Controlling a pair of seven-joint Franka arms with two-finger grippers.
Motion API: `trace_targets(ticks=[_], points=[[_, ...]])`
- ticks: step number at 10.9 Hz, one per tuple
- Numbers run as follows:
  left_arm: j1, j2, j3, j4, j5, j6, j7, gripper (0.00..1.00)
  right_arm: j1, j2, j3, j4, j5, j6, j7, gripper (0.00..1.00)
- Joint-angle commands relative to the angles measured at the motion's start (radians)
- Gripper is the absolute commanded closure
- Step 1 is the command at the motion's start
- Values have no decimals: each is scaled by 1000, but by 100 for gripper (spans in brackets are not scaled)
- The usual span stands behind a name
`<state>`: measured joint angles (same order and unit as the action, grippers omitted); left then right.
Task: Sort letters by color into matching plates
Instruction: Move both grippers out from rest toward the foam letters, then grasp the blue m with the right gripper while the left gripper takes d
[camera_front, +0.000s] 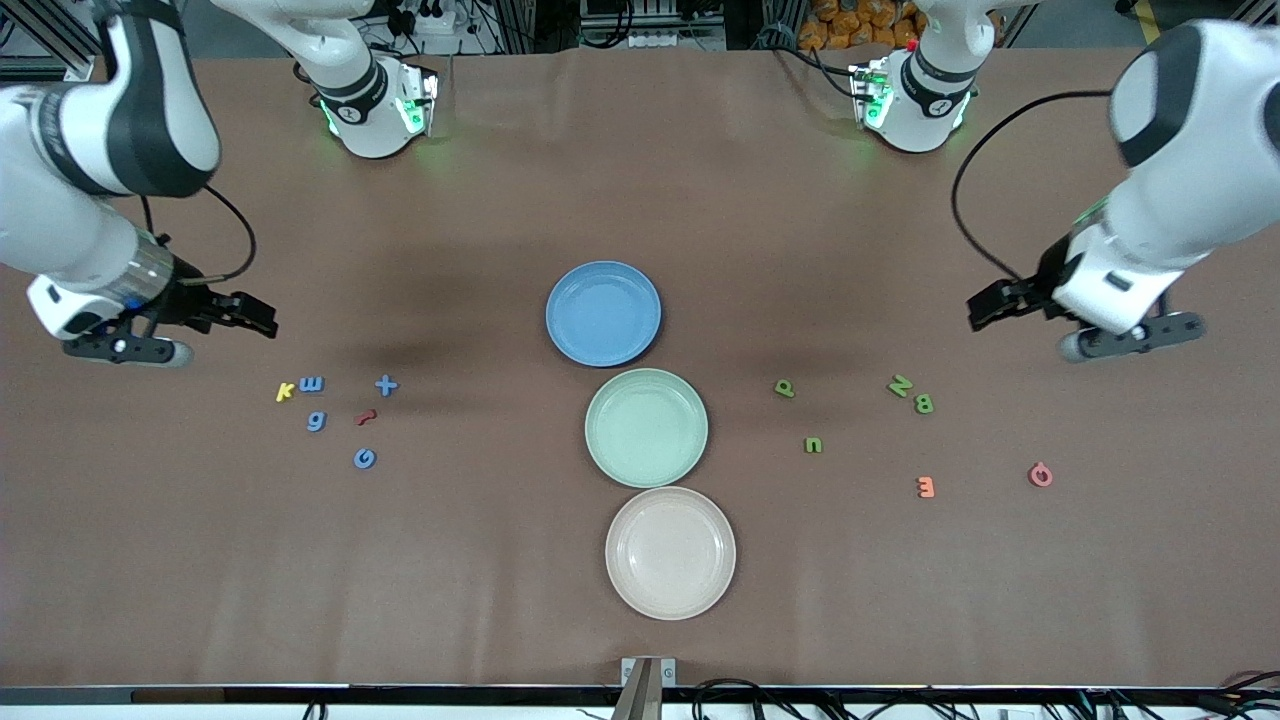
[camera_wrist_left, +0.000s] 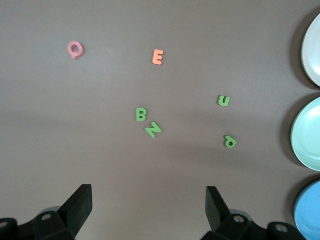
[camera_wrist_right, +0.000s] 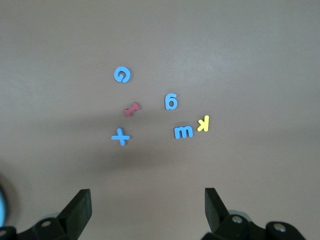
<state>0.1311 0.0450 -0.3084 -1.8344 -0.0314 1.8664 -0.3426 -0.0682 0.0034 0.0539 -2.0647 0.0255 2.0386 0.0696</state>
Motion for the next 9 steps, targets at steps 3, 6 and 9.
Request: trace_targets(ticks=[3, 6, 9], points=[[-17, 33, -90, -243, -16, 344, -373, 0, -30, 108, 0, -147, -114, 280, -69, 1], [-97, 160, -95, -240, 72, 491, -771, 0, -39, 205, -2, -176, -114, 428, -120, 6], [-153, 292, -95, -223, 262, 586, -1117, 0, -39, 288, -2, -178, -113, 523, -122, 9]])
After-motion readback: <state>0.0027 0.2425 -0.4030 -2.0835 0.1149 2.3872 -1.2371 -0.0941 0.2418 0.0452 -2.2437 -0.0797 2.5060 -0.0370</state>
